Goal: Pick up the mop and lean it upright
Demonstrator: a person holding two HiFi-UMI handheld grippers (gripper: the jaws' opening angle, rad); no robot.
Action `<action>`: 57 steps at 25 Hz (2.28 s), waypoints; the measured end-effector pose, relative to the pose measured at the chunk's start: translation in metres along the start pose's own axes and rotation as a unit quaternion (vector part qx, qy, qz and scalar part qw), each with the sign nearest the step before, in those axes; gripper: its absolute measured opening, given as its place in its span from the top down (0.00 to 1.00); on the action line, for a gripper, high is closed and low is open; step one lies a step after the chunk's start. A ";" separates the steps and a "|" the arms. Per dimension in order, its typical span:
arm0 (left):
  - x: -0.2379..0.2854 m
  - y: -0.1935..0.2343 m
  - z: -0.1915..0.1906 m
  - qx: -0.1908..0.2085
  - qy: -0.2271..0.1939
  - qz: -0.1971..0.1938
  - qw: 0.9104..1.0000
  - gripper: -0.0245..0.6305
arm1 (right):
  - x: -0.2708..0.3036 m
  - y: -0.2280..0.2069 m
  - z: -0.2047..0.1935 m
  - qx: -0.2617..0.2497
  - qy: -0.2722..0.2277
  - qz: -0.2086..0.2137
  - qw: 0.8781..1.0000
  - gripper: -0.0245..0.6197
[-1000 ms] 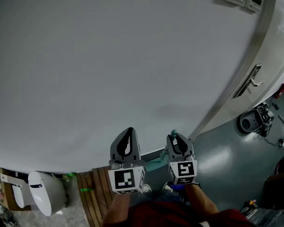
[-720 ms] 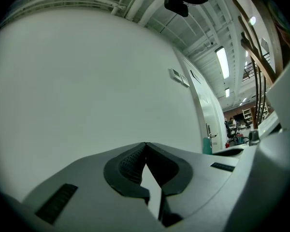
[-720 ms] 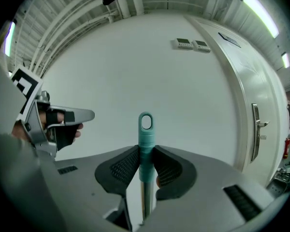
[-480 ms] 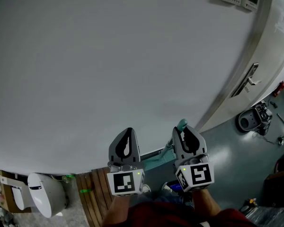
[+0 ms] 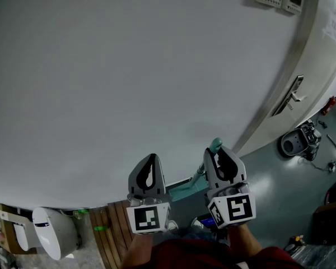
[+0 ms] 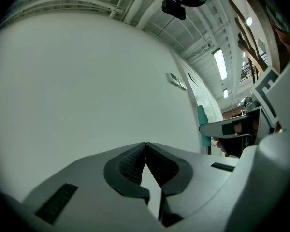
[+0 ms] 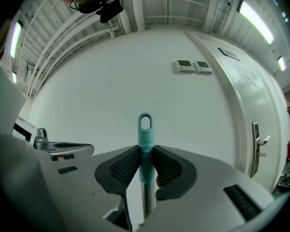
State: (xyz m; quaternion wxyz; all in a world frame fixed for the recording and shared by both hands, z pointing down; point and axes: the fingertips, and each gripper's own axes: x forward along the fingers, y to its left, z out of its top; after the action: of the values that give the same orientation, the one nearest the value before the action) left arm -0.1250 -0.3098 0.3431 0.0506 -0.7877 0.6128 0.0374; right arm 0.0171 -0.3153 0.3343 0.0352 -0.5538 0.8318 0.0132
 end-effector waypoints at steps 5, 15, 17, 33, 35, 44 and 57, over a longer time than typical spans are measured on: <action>-0.002 0.003 0.003 0.000 -0.003 0.001 1.000 0.94 | 0.001 0.001 0.000 0.002 -0.001 -0.001 1.000 0.80; 0.003 -0.003 0.010 0.020 -0.013 0.004 1.000 0.94 | 0.006 -0.003 -0.002 0.006 0.001 0.001 1.000 0.80; 0.003 -0.001 0.010 0.004 -0.010 0.007 1.000 0.94 | 0.006 -0.003 -0.003 0.006 0.002 0.001 1.000 0.80; 0.003 0.001 0.008 0.007 -0.010 0.010 1.000 0.94 | 0.005 -0.005 -0.006 0.007 0.005 -0.001 1.000 0.80; 0.004 0.001 0.008 0.008 -0.009 0.010 1.000 0.94 | 0.005 -0.006 -0.008 0.006 0.008 0.000 1.000 0.80; 0.002 0.001 0.008 0.007 -0.009 0.011 1.000 0.94 | 0.005 -0.001 -0.030 0.009 0.029 0.005 1.000 0.80; -0.002 0.003 0.009 0.011 -0.010 0.015 1.000 0.94 | 0.007 0.007 -0.095 0.013 0.077 0.007 0.997 0.80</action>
State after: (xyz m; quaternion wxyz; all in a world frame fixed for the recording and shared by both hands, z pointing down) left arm -0.1289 -0.3074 0.3341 0.0650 -0.7773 0.6246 0.0392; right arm 0.0041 -0.3245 0.4285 -0.0221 -0.5471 0.8358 -0.0399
